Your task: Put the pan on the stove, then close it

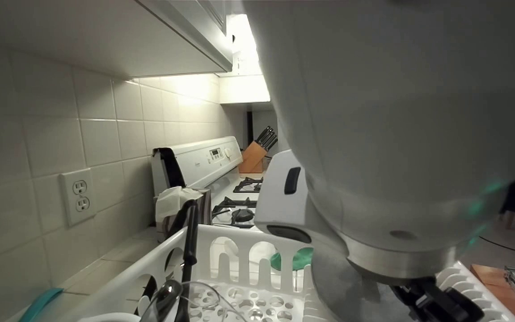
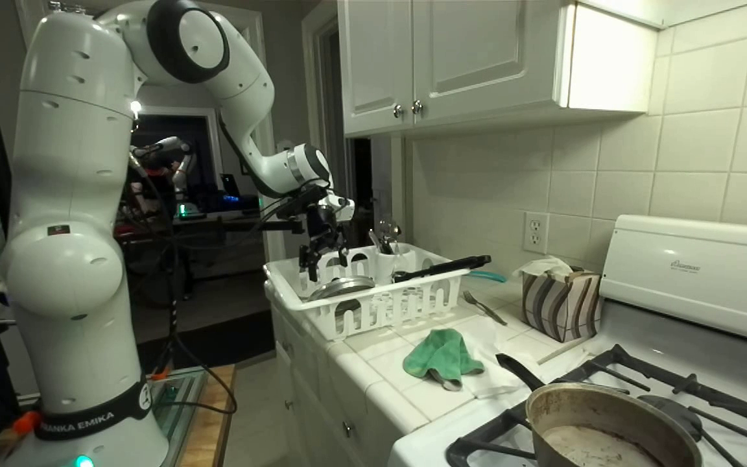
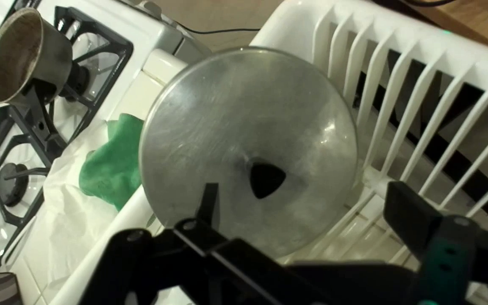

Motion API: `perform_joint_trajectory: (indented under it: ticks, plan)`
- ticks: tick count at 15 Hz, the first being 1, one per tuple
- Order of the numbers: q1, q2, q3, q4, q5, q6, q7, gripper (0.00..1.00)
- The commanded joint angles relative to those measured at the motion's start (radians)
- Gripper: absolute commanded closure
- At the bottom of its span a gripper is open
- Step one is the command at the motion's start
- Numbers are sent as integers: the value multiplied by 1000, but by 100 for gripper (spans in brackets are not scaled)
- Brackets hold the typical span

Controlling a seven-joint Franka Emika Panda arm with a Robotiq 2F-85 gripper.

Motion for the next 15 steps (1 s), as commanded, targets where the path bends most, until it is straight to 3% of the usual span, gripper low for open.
perform_joint_trajectory:
  ticks: [1,15]
  plan:
    - [9,11,3,4,5,-53,62,0]
    - [-26,25,-32,-6,-13,-36,83,0]
